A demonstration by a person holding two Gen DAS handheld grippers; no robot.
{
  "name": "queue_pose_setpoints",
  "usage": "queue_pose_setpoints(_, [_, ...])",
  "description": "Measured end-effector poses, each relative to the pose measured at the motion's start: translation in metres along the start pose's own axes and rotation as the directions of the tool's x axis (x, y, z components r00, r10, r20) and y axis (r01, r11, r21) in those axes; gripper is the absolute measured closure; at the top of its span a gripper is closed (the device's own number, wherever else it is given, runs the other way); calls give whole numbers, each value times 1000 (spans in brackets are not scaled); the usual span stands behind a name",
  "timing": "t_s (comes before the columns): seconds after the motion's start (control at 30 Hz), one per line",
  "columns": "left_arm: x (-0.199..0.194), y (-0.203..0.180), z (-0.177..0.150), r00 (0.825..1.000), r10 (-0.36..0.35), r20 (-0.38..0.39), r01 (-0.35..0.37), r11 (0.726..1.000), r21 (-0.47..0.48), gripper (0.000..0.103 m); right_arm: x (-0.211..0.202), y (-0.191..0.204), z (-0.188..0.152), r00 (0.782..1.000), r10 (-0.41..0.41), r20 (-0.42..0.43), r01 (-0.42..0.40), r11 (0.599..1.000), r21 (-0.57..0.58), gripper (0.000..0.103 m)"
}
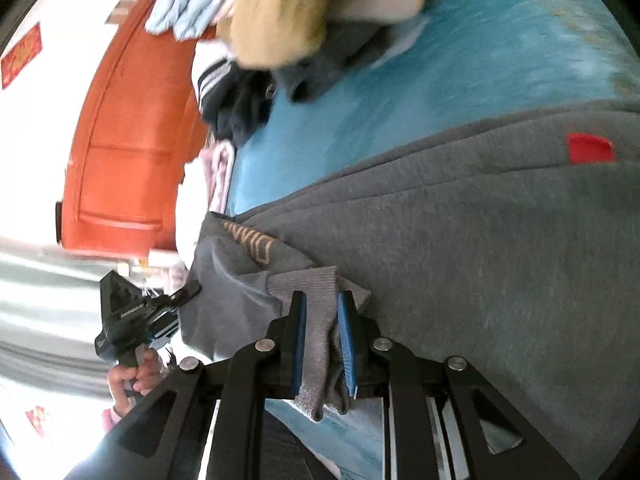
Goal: Fold clothes
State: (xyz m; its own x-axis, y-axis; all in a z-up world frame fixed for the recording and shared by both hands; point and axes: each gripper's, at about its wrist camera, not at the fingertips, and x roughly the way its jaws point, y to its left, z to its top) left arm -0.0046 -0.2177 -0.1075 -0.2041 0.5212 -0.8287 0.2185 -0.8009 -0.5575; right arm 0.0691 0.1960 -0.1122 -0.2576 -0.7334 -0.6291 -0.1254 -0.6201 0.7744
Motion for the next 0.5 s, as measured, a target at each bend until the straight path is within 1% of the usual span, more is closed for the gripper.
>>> queue_pose_setpoints(0.07, [6, 9, -1, 1000, 14, -7, -14, 1000, -17, 96, 13, 4, -3, 999, -19, -42, 19, 1000, -11, 85])
queue_pose_setpoints(0.13, [9, 10, -3, 1000, 27, -10, -27, 999, -19, 95, 19, 4, -8, 997, -42, -63, 41, 999, -23, 85])
queue_pose_setpoints(0.2, [13, 12, -4, 999, 40, -13, -40, 999, -22, 94, 21, -1, -11, 996, -57, -71, 56, 998, -9, 80])
queue_pose_setpoints(0.23, [14, 12, -5, 999, 47, -15, -47, 999, -23, 90, 21, -4, -13, 995, -63, -74, 63, 998, 1, 74])
queue_pose_setpoints(0.27, [16, 13, -5, 998, 53, -17, -53, 998, -24, 89, 22, -7, -14, 995, -65, -76, 66, 998, 12, 72])
queue_pose_setpoints(0.3, [14, 11, -6, 998, 66, -12, -67, 998, -10, 89, 23, -10, -14, 995, -58, -78, 60, 998, 27, 70])
queue_pose_setpoints(0.33, [10, 8, -6, 997, 81, -6, -81, 997, 8, 86, 25, -12, -15, 996, -46, -78, 49, 998, 38, 70])
queue_pose_setpoints(0.43, [-6, 3, -9, 991, 126, 46, -127, 992, 25, 84, 29, -13, -16, 998, -9, -69, 13, 998, 60, 70])
queue_pose_setpoints(0.5, [-9, 1, -16, 992, 110, 55, -112, 993, 36, 84, 33, -9, -14, 998, 9, -59, -6, 998, 62, 70])
